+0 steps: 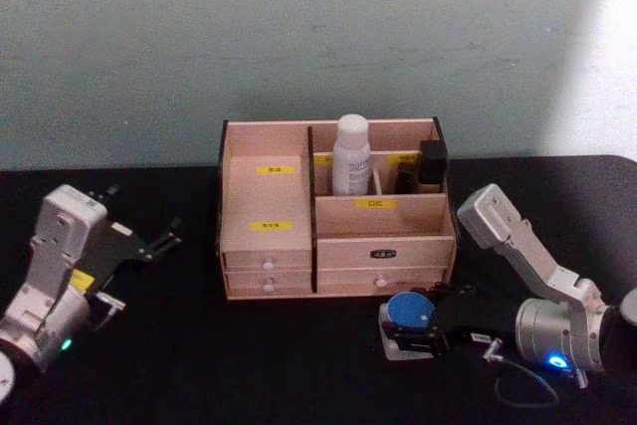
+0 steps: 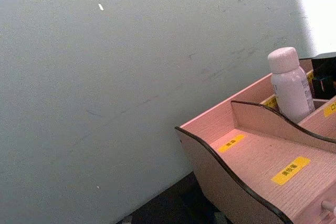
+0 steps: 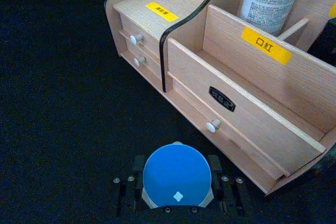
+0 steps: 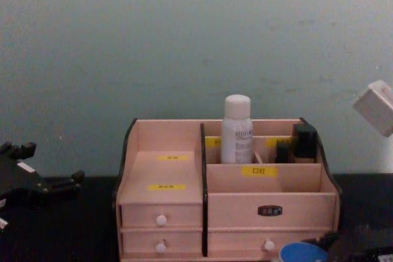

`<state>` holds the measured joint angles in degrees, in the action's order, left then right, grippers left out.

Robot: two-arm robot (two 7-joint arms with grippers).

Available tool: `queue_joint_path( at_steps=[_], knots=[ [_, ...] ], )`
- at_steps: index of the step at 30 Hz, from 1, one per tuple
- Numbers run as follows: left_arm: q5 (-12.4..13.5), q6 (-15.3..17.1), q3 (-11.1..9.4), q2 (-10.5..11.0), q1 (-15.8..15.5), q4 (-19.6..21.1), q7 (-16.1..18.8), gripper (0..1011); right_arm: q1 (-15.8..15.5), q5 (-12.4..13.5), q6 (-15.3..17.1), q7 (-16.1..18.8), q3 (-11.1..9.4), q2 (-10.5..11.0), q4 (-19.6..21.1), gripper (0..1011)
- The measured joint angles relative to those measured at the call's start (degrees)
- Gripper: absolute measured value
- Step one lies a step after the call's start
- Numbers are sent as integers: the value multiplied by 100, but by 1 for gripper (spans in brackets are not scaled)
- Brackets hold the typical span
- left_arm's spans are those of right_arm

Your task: Pick up the facial cleanser and watermelon frost from the table and place them into the tiered storage box.

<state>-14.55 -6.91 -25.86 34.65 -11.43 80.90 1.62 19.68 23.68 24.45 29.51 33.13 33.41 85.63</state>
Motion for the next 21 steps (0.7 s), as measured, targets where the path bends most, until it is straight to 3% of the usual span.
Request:
queue_joint_path(
  at_steps=[11, 21],
  knots=[
    [0, 0, 0, 0, 0, 0, 0, 1001, -29, 20, 0, 15, -18, 26, 33, 729],
    [0, 0, 0, 0, 0, 0, 0, 1001, -143, 97, -25, 123, -138, 237, 429, 729]
  ],
)
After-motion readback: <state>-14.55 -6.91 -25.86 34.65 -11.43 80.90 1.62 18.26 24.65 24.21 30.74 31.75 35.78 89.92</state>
